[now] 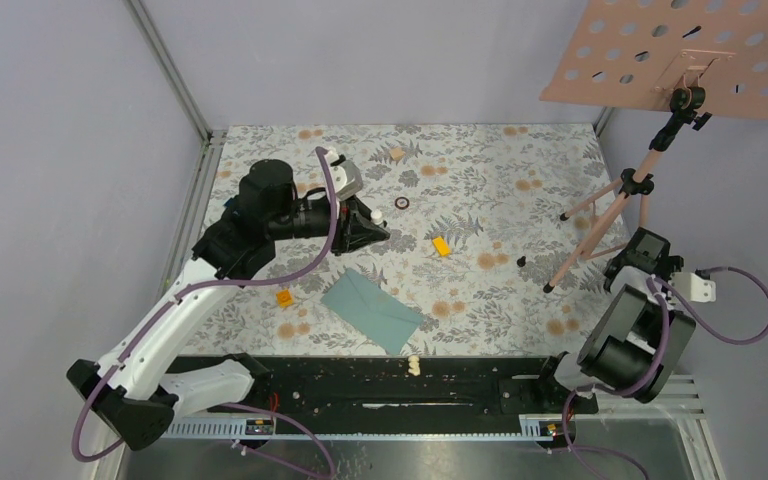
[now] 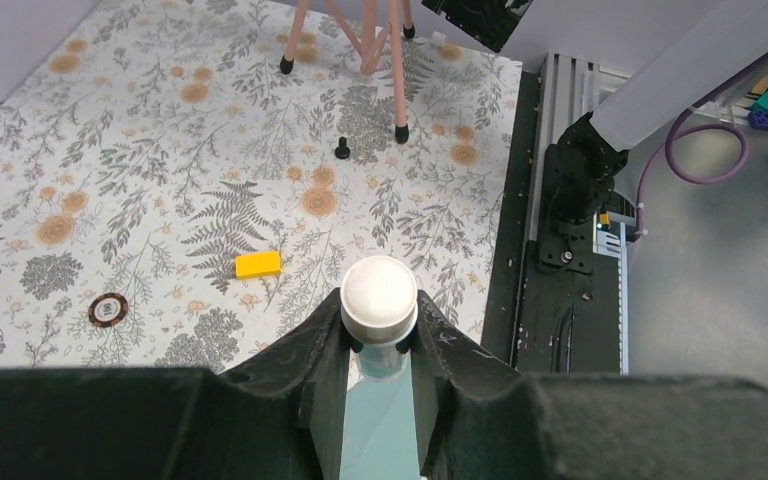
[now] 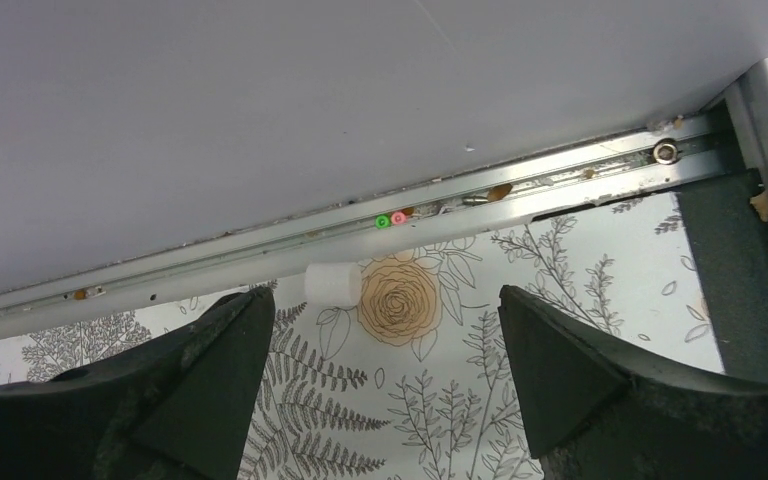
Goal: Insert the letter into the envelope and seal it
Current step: Pick up the solid glue cap from the center of the board.
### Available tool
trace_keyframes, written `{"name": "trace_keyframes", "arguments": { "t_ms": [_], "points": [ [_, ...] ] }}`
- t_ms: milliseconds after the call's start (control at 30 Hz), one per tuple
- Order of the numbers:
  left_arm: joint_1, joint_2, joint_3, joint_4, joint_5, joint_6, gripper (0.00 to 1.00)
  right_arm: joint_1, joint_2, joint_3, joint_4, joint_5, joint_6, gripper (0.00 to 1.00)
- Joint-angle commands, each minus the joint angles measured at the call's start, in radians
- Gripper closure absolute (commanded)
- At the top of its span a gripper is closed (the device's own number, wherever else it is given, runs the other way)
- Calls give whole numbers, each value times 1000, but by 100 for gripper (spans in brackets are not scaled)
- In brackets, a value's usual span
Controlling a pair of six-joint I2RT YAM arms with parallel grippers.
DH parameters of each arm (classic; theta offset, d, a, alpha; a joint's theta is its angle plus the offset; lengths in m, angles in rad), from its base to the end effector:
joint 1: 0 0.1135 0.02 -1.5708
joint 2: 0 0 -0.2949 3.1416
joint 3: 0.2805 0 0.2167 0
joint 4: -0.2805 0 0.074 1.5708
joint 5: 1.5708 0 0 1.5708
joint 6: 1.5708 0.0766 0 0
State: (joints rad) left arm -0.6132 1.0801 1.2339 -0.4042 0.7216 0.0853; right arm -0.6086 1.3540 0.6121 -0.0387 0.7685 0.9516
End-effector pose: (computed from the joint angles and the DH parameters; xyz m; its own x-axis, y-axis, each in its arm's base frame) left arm 0.1385 -0.1594 0.4322 -0.1205 0.1630 -0.9792 0.9692 0.2326 -0.0805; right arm 0.1684 -0.1822 0.2142 0.3296 0.4839 -0.8107 0.9439 -0.1492 0.2947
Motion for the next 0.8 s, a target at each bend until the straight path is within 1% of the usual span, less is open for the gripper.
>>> {"name": "trace_keyframes", "arguments": {
  "t_ms": [0, 233, 367, 600, 667, 767],
  "points": [
    [-3, 20, 60, 30, -11, -7, 100, 4, 40, 5, 107, 50, 35, 10],
    [-3, 58, 80, 24, -8, -14, 100, 22, 72, 43, 133, 41, -7, 9],
    [-3, 75, 91, 22, -5, -16, 100, 62, 106, 109, 49, 99, 4, 7],
    [-3, 93, 111, 15, -1, -15, 100, 63, 152, 183, -81, 117, 73, 6],
    [-3, 96, 107, 15, 1, -16, 100, 64, 168, 217, -147, 130, 106, 7],
    [-3, 100, 107, 15, 0, -16, 100, 65, 206, 288, -293, 156, 188, 6]
  ]
}}
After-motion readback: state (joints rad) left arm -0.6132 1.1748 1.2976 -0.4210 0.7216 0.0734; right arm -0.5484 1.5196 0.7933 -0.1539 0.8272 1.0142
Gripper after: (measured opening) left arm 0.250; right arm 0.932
